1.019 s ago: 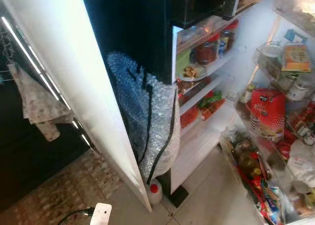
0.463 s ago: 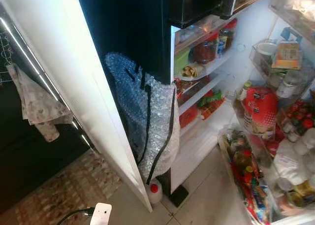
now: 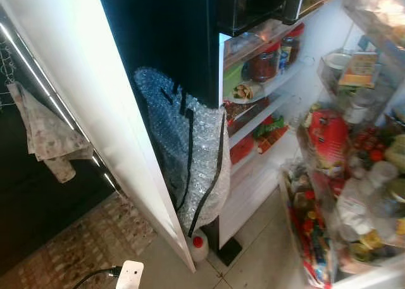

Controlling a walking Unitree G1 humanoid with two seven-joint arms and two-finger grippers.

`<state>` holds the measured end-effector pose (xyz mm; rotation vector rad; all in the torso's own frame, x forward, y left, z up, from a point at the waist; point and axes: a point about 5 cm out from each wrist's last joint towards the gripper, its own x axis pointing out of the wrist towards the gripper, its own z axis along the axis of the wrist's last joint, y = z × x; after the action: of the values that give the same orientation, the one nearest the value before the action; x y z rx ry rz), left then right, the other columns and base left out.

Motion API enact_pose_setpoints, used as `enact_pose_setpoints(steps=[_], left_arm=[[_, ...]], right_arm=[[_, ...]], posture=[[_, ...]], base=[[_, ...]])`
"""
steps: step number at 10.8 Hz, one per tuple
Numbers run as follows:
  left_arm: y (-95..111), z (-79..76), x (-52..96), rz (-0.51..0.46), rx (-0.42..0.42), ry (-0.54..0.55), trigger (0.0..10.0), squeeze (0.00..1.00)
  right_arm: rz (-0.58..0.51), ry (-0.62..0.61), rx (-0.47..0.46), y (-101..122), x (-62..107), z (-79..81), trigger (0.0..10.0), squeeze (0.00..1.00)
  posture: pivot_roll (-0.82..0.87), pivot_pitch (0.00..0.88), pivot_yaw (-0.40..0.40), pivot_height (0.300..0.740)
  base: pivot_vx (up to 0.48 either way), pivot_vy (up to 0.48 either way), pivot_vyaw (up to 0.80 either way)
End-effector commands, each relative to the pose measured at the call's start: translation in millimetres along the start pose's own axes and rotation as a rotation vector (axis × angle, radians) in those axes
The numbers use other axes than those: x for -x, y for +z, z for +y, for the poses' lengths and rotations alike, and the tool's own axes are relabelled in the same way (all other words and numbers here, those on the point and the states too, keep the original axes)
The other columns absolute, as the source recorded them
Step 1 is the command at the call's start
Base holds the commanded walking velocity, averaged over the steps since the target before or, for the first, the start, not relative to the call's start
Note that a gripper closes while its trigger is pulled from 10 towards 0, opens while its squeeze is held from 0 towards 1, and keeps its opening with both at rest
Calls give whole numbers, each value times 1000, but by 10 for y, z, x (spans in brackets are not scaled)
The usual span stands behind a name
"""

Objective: Restocking fridge

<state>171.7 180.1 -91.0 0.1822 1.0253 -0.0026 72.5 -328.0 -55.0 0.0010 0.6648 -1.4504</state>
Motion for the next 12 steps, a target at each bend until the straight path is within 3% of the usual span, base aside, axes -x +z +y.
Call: enact_pose_setpoints(steps=[1, 9, 12], left_arm=[[-48, 45, 6, 17, -13, 12, 10000, 0], [-54, 49, 7, 16, -23, 10, 10000, 0], [-51, 56, 7, 15, -22, 11, 10000, 0]], right_arm=[[-23, 2, 3, 29, -3, 4, 10000, 0], [-21, 15, 3, 37, 1, 33, 10000, 0], [-69, 43, 9, 128, 4, 106, 10000, 0]], posture=[[-69, 35, 84, 740], [-69, 24, 90, 740], [-65, 31, 89, 740]], base=[[0, 0, 0], [0, 0, 0], [0, 0, 0]])
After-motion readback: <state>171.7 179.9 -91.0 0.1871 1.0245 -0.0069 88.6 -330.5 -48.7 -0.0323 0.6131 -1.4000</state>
